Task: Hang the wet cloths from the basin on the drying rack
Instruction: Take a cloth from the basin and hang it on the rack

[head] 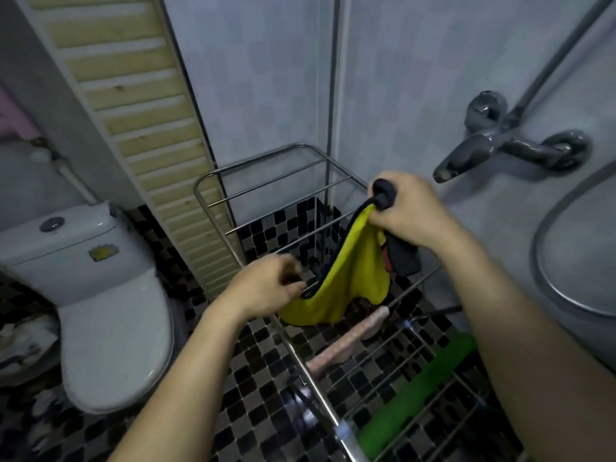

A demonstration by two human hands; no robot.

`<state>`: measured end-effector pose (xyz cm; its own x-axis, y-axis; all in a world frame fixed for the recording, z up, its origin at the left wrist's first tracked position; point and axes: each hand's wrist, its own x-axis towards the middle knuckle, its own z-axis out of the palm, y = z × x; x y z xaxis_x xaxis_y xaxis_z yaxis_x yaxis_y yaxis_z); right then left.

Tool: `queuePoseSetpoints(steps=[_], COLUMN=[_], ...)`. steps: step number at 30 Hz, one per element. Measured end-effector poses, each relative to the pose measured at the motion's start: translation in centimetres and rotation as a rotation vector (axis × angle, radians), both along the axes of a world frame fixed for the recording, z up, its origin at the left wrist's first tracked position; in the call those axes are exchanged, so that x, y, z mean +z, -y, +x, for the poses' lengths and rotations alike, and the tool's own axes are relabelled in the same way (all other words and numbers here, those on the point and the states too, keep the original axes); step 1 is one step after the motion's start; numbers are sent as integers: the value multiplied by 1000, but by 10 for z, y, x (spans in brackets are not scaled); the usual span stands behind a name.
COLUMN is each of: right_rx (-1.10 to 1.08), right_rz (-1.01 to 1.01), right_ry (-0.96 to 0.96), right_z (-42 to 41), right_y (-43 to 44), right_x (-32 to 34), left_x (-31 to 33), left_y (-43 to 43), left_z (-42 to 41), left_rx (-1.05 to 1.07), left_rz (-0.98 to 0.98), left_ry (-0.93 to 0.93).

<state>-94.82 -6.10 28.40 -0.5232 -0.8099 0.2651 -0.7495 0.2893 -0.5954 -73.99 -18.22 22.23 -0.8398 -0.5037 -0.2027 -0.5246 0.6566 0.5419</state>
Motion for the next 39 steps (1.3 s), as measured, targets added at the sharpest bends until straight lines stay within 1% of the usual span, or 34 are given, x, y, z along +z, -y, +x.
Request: queuePoseSetpoints(steps=[1,2,3,4,6,8,10,12,13,14,17,19,22,24,25,29,32,35,37,39], right_rx=[50,103,154,204,287,318,259,159,137,150,325,398,471,461,425,269,187,137,113,72], right_rz=[33,49,57,65,75,49,-59,-153,-134,-65,189,264,302,321,331,431,446,436,424,298], right_ry=[-15,-12,2,22,123,307,513,692,771,827,887,899,1003,975,914,548,420,381,410,572], right_z=[0,1,1,1,-4,-18,-32,-44,-48,-49,-38,-25,-12,-10,-12,-27,-41,-57,-73,-81], right_y=[6,12,16,20,22,17,5,-9,-14,-17,-12,-1,11,13,11,7,2,-9,-15,-18], right_x=[-2,-4,-6,-8,-14,-22,-36,-55,-66,-77,-104,-113,-119,-118,-117,-127,-128,-117,-116,-115], left_x=[3,8,13,15,14,11,10,13,13,14,17,19,20,21,21,17,7,-11,-22,-35], left_y=[-6,-12,-17,-20,-19,-12,-10,-9,-10,-10,-9,-7,-4,-1,0,4,3,6,7,8], left_z=[-17,-33,-50,-63,-83,-92,-91,-87,-85,-83,-78,-75,-72,-70,-68,-56,-46,-33,-25,-18], left_rx=[-3,0,0,3,41,102,143,177,184,180,168,178,227,269,293,351,429,557,664,773], left_rz=[79,208,326,384,334,304,411,557,625,667,696,709,688,651,644,632,660,705,764,818], left_ry=[-127,-262,-357,-406,-406,-401,-448,-526,-559,-589,-635,-670,-745,-800,-823,-858,-872,-882,-891,-883])
